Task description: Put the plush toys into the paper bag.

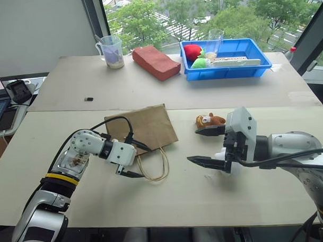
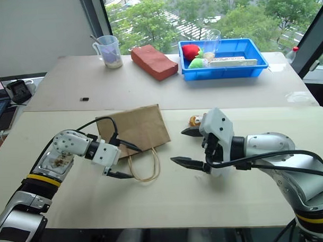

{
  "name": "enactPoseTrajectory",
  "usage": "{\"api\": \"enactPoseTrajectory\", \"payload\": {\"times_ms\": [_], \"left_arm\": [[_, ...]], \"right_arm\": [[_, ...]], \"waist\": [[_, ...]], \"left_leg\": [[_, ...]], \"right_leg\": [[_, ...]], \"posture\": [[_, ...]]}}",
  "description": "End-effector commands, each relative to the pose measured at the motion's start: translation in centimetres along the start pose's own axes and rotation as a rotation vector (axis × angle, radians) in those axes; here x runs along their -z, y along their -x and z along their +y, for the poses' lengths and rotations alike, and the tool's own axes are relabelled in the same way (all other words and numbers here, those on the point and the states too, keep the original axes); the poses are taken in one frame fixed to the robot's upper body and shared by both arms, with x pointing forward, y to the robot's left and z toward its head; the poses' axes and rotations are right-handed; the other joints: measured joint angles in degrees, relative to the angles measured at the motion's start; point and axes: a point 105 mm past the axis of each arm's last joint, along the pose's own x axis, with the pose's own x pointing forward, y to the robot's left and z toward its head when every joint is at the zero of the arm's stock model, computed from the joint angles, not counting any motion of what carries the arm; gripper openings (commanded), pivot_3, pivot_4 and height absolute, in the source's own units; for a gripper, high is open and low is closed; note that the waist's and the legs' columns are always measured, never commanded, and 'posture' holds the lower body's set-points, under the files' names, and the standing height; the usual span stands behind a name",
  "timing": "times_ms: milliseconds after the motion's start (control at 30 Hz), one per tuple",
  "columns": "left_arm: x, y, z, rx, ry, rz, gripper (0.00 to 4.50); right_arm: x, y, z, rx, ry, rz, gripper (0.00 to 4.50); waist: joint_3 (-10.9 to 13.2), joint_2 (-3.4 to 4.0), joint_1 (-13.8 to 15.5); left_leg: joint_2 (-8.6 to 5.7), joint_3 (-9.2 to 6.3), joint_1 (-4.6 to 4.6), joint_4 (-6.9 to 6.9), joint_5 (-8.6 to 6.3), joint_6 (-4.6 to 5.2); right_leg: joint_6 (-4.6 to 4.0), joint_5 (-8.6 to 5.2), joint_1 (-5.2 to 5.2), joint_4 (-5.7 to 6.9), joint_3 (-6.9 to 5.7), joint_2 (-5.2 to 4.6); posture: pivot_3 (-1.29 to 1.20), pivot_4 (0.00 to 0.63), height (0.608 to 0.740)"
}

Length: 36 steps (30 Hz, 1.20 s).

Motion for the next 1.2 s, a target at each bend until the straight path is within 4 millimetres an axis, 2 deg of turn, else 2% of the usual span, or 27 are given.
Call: {"api": "enactPoseTrajectory", "payload": {"times_ms": [33, 433, 467, 500, 733, 767, 867, 967, 1067, 1200], "left_arm": [[-0.5, -0.4, 0.7, -0.021, -0.051, 0.000, 4.43], [-1.5, -2.6, 0.1, -0.010, -0.046, -0.051, 4.43], [-1.6, -2.7, 0.1, -0.009, -0.041, -0.058, 3.91], [-1.6, -2.8, 0.1, -0.009, -0.031, -0.062, 3.62], [-2.4, -2.6, 0.1, -0.013, 0.027, -0.114, 0.37], [-2.8, -2.4, 0.4, -0.027, 0.049, -0.137, 0.03], [-3.8, -1.6, 1.4, -0.070, 0.122, -0.205, 0.03], [-5.4, 0.8, 4.0, -0.190, 0.226, -0.307, 0.03], [-6.2, 2.7, 5.5, -0.267, 0.282, -0.356, 0.03], [-6.9, 4.2, 6.6, -0.348, 0.329, -0.404, 0.03]], "right_arm": [[-1.0, 0.4, -0.2, 0.022, 0.039, -0.022, 4.50], [-1.1, 0.4, -0.7, 0.043, 0.036, -0.025, 4.50], [-1.1, 0.4, -0.7, 0.044, 0.036, -0.026, 4.50], [-1.1, 0.4, -0.7, 0.046, 0.036, -0.027, 4.50], [-0.9, 0.3, -0.9, 0.058, 0.031, -0.028, 4.50], [-0.9, 0.2, -0.9, 0.061, 0.029, -0.028, 4.50], [-0.6, 0.2, -1.1, 0.072, 0.023, -0.029, 4.50], [-0.1, 0.3, -1.2, 0.089, 0.011, -0.022, 4.50], [0.8, 0.1, -1.1, 0.092, -0.001, -0.011, 4.50], [2.0, -1.4, -1.6, 0.110, -0.011, -0.023, 4.50]], "waist": [[0.00, 0.00, 0.08], [0.00, 0.00, 0.09], [0.00, 0.00, 0.12], [0.00, 0.00, 0.13], [0.00, 0.00, 0.13], [0.00, 0.00, 0.13], [0.00, 0.00, 0.08], [0.00, -0.01, 0.05], [0.00, -0.01, 0.13], [0.00, -0.01, -0.28]], "left_leg": [[0.00, 0.00, -0.01, 0.01, 0.00, 0.00], [0.00, 0.00, -0.01, 0.04, 0.00, 0.00], [0.00, 0.00, -0.02, 0.04, 0.00, 0.00], [0.00, 0.00, -0.01, 0.04, 0.00, 0.00], [0.00, 0.00, -0.01, 0.05, 0.00, 0.00], [0.00, 0.00, -0.02, 0.06, 0.00, 0.00], [0.00, -0.01, -0.01, 0.06, 0.00, 0.00], [0.00, -0.02, -0.02, 0.06, 0.00, 0.00], [0.00, -0.07, -0.04, 0.11, 0.00, 0.00], [-0.01, -0.05, 0.04, 0.12, -0.01, 0.01]], "right_leg": [[0.00, 0.00, 0.00, 0.00, 0.00, 0.00], [0.00, 0.00, 0.00, 0.00, 0.00, 0.00], [0.00, 0.00, 0.00, 0.00, 0.00, 0.00], [0.00, 0.00, 0.01, 0.01, 0.00, 0.00], [0.00, 0.00, 0.01, 0.02, 0.00, 0.00], [0.00, 0.00, 0.01, 0.01, 0.00, 0.00], [0.00, 0.00, 0.01, 0.02, 0.00, 0.00], [0.00, 0.00, 0.00, 0.04, 0.00, 0.00], [0.01, 0.00, 0.01, 0.05, -0.03, 0.00], [0.01, 0.00, 0.05, 0.06, -0.02, 0.00]], "posture": [[0.00, 0.150, 0.740], [0.00, 0.150, 0.740], [0.00, 0.150, 0.740], [0.00, 0.150, 0.740], [0.00, 0.150, 0.740], [0.00, 0.150, 0.740], [0.00, 0.150, 0.740], [0.00, 0.150, 0.740], [0.00, 0.150, 0.740], [0.00, 0.150, 0.740]]}}
